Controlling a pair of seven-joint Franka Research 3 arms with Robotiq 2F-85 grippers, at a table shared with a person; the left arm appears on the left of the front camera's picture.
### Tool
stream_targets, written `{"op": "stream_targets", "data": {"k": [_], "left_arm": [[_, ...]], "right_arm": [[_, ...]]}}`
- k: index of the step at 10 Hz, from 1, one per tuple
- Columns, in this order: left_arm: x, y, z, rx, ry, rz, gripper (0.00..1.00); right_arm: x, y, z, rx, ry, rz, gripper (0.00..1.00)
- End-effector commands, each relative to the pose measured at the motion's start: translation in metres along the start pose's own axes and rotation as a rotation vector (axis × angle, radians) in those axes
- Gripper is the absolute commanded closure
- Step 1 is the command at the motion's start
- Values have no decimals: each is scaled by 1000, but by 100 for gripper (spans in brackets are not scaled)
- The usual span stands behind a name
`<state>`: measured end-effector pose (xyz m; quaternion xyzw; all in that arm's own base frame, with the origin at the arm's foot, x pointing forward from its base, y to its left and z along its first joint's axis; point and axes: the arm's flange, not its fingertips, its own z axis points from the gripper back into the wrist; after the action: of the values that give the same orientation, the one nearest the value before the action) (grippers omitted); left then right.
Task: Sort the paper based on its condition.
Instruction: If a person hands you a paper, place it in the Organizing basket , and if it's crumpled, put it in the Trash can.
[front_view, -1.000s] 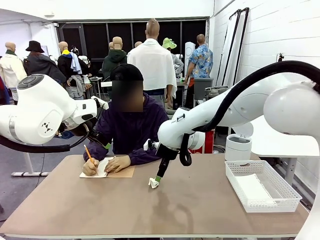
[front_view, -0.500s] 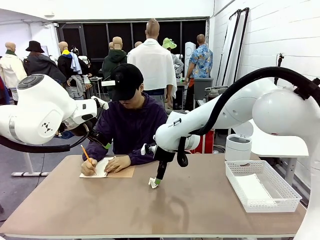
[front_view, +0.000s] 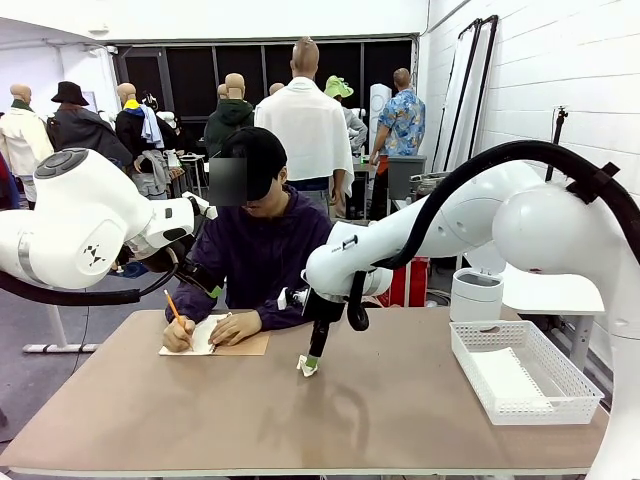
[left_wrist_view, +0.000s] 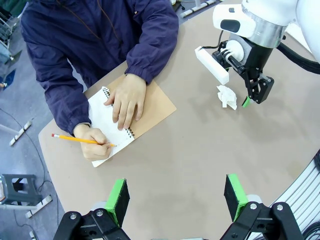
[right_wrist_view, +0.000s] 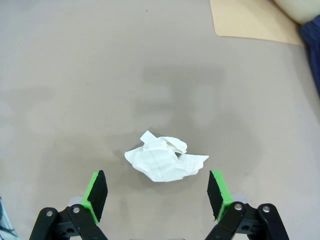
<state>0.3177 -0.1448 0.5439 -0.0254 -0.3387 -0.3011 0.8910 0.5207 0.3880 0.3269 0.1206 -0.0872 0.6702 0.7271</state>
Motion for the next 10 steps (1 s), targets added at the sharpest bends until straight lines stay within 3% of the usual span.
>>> {"op": "stream_targets", "data": {"k": [1,7,9,10], "left_arm": [[-1,1,0,-7,1,-6,0],[-1,1,0,-7,1,-6,0],[-1,1,0,-7,1,-6,0],[-1,1,0,-7,1,-6,0]], "right_arm": [[4,-10,-6,19,29,-2,0],[6,-22,-27,59,42,-21,0],[6,-24,-27,66,35,-34,39],[7,-24,-26,69,30,-39,44]]}}
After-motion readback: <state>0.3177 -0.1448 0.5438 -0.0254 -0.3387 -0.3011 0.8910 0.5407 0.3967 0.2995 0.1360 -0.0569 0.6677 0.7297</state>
